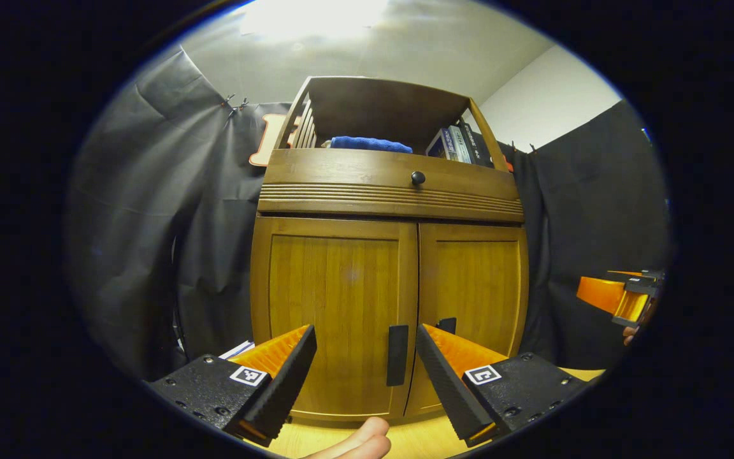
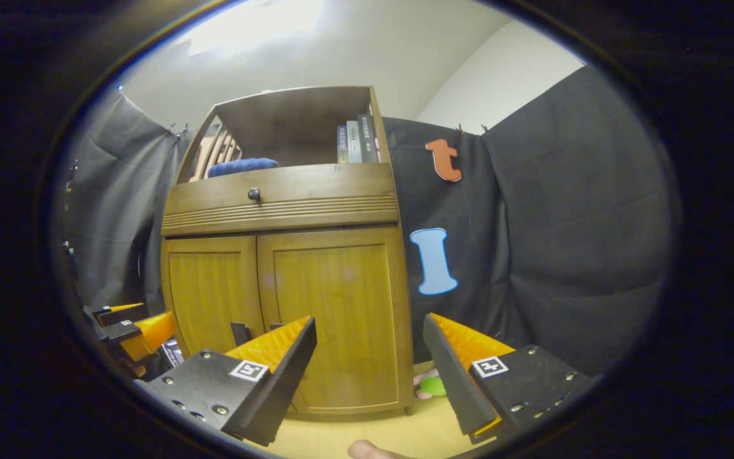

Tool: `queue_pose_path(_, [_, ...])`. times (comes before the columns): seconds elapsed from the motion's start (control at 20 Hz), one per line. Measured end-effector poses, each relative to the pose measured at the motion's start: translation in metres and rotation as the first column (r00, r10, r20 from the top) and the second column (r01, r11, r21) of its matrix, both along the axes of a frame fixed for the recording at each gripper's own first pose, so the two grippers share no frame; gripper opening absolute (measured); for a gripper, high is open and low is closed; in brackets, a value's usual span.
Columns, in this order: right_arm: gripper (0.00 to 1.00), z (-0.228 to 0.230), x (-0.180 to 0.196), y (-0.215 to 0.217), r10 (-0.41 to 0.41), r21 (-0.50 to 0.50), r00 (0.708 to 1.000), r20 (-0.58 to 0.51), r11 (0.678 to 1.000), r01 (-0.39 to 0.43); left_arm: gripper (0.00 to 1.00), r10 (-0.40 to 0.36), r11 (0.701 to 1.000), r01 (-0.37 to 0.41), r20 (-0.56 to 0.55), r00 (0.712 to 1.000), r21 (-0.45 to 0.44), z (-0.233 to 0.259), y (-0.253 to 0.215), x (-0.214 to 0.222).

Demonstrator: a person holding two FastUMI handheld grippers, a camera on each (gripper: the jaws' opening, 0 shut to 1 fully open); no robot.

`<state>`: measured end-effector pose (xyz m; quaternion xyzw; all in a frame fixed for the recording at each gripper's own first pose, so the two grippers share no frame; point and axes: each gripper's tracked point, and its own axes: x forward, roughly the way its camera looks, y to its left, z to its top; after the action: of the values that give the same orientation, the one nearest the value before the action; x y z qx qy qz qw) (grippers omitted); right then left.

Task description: Open the right door of the double-door shoe cabinet with the right hand, and open the left door with the left hand.

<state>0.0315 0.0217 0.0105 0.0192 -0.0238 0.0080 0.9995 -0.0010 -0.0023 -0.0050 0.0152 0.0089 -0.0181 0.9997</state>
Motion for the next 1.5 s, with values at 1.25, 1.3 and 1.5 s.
queue_pose_path(1.25, [1.00, -0.128, 0.149, 0.155, 0.239, 0.021, 0.950, -0.201, 0.971, -0.240, 0.92, 0.031, 0.998, -0.033, -0.027, 0.999, -0.056, -0.001, 0.033, 0.015])
queue_pose_path(1.3, [1.00, -0.132, 0.153, 0.153, 0.227, 0.024, 0.951, -0.208, 0.974, -0.227, 0.92, 0.034, 0.998, -0.035, -0.042, 0.999, -0.046, -0.006, 0.030, 0.017])
queue_pose_path(1.5, [0.84, -0.147, 0.158, 0.160, 0.273, 0.071, 0.931, -0.241, 0.962, -0.264, 0.92, 0.037, 0.999, -0.038, -0.045, 0.998, -0.028, -0.013, 0.017, 0.020])
